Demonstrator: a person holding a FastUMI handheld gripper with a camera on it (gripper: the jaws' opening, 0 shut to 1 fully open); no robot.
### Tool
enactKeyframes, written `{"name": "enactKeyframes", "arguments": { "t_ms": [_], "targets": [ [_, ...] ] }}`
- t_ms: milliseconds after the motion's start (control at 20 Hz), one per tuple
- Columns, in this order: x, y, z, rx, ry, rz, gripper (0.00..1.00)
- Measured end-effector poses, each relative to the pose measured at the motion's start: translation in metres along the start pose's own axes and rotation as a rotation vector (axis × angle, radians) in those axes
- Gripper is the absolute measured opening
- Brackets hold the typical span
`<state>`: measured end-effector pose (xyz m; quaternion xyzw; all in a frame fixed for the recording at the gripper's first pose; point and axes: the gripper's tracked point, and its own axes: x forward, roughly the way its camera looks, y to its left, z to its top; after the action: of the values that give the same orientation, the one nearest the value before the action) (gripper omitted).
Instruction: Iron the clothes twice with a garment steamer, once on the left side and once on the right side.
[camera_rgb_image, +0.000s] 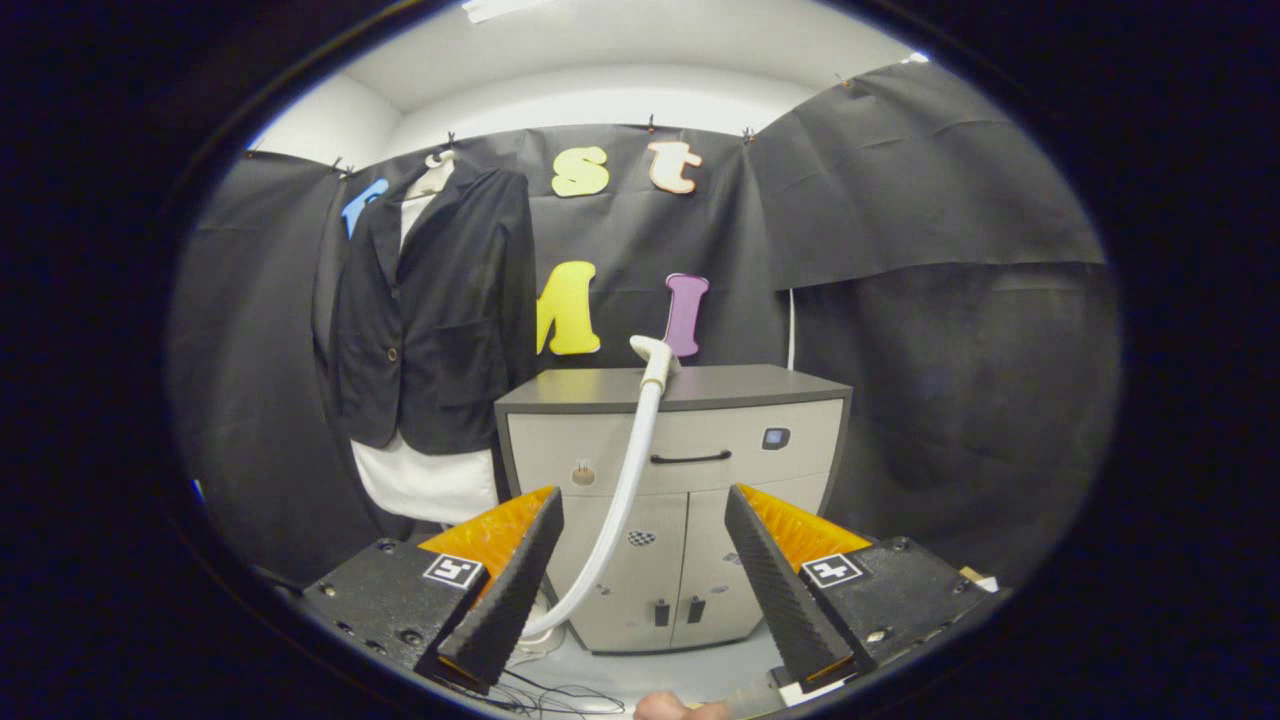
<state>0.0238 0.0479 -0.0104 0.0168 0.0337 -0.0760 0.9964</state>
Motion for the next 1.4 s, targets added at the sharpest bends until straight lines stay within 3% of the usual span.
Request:
{"name": "enactKeyframes", "arguments": {
  "t_ms": [150,400,700,1100,1400],
  "targets": [
    [0.008,0.005,0.009,-0.021,-0.014,-0.042,1.00],
    [0.043,0.010,0.024,-0.070,0.035,-0.024,1.00],
    [0.142,0.010,0.065,-0.025,0.102,0.071,1.00],
    [0.269,-0.004,0.099,0.048,0.341,0.108,1.00],
    [0.337,-0.008,0.100,0.014,0.462,0.114,1.00]
  ]
}}
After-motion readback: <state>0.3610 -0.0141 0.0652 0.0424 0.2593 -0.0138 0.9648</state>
